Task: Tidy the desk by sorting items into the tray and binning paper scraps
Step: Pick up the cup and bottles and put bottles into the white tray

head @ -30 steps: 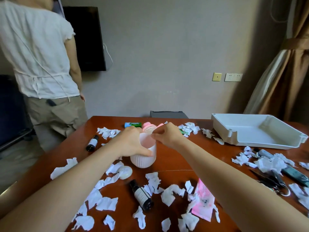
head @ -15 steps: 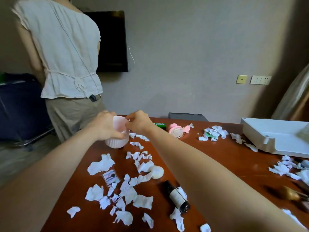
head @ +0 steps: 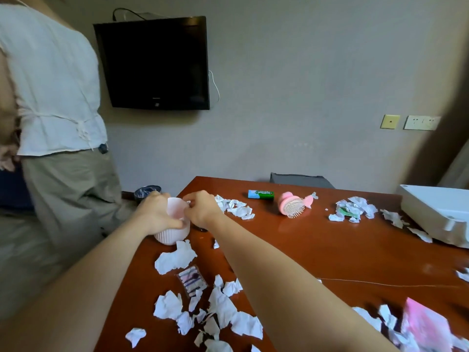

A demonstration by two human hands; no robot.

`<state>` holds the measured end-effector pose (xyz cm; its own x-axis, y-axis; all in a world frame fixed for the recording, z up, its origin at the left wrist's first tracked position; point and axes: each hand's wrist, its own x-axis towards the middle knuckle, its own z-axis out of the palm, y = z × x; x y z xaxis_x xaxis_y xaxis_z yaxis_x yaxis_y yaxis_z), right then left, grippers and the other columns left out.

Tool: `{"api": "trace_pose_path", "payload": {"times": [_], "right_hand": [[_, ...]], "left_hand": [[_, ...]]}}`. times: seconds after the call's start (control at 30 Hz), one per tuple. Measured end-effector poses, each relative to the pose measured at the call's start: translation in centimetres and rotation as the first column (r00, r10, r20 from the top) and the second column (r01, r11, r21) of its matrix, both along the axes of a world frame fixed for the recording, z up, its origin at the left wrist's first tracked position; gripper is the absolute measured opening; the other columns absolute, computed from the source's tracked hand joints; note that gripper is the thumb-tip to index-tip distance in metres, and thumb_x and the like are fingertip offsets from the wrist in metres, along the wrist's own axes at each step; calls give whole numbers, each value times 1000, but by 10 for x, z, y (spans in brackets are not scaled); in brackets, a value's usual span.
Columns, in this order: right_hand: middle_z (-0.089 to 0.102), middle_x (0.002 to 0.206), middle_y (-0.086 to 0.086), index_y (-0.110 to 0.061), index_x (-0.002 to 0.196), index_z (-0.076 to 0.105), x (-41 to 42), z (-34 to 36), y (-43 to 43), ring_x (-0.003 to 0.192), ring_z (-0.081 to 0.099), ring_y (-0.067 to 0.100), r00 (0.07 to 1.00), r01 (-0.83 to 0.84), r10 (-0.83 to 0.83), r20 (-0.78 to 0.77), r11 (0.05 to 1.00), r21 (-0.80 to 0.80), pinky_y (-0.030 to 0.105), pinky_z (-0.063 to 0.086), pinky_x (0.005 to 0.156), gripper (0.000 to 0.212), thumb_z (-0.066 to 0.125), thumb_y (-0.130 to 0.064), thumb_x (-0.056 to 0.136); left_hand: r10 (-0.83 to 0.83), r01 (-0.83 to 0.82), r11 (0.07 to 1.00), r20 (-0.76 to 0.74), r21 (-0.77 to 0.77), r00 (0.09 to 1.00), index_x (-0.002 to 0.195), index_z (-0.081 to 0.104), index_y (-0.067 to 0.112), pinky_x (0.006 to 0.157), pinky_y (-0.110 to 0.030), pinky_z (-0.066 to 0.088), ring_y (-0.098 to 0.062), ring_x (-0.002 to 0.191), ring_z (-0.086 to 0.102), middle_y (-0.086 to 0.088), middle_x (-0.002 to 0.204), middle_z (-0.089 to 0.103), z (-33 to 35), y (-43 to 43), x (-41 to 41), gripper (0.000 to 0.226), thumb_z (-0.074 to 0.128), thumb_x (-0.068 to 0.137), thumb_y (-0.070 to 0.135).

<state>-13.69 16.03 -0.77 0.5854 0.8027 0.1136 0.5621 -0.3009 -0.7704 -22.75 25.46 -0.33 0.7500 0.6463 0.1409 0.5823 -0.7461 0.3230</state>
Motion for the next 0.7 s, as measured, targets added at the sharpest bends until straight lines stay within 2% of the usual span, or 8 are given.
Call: {"api": "trace_pose_path", "payload": {"times": [0.13, 0.2, 0.3, 0.4, 0.47, 0.57, 0.7], "right_hand": [[58, 130, 15, -3, 126, 58, 8, -2, 5, 117, 57, 32, 1000, 26, -27, -14, 1000, -13, 35, 50, 92, 36, 52, -3, 90], [59, 129, 14, -2, 124, 59, 13, -3, 6, 117, 57, 32, 999, 44, -45, -7, 999, -20, 34, 50, 92, 36, 52, -2, 89], [59, 129, 13, -5, 123, 61, 21, -5, 3, 117, 56, 31, 997, 83, -83, 0, 996, -17, 34, 49, 94, 35, 51, -3, 90], [58, 130, 14, -6, 124, 60, 26, -6, -3, 118, 55, 31, 997, 75, -74, 36, 996, -40, 33, 46, 96, 34, 46, -7, 93], [56, 134, 14, -6, 127, 57, 29, -2, -10, 122, 52, 31, 996, 59, -54, 75, 996, -65, 33, 44, 100, 34, 45, -10, 95], [53, 137, 12, -9, 132, 52, 35, 11, -25, 125, 50, 30, 986, 70, -56, 160, 994, -84, 32, 41, 102, 38, 48, -19, 95], [58, 132, 11, -9, 128, 56, 34, 34, -64, 117, 56, 27, 959, 14, 30, 281, 988, -155, 27, 45, 91, 35, 50, -17, 94]], "left_hand": [[-3, 6, 997, 40, -75, 999, 117, 54, 9, 75, -28, 38, -21, 100, 48, -11, 124, 53, -6, 5, 5, 69, 76, 66, 49], [0, 8, 991, 63, -130, 998, 132, 48, 13, 86, -31, 39, -23, 114, 47, -9, 134, 46, -11, 5, 8, 76, 75, 70, 47], [-21, 47, 980, 132, -194, 991, 141, 39, 18, 101, -40, 38, -26, 128, 40, -9, 145, 37, -18, 0, 13, 83, 74, 72, 46], [34, 12, 968, 178, -250, 983, 149, 20, 16, 111, -44, 30, -27, 141, 25, -6, 156, 17, -25, -15, 16, 92, 70, 77, 47], [54, -12, 980, 206, -198, 977, 151, 11, 16, 114, -47, 26, -27, 145, 16, -3, 159, 9, -27, -24, 15, 95, 64, 80, 52], [39, -24, 997, 225, -69, 974, 150, 9, 18, 117, -48, 17, -27, 146, 6, -2, 159, 3, -23, -35, 9, 91, 60, 82, 53], [-26, 9, 998, 248, 67, 968, 148, 16, 18, 116, -46, 17, -25, 144, 13, -2, 157, 11, -11, -57, -4, 76, 57, 88, 42]]}}
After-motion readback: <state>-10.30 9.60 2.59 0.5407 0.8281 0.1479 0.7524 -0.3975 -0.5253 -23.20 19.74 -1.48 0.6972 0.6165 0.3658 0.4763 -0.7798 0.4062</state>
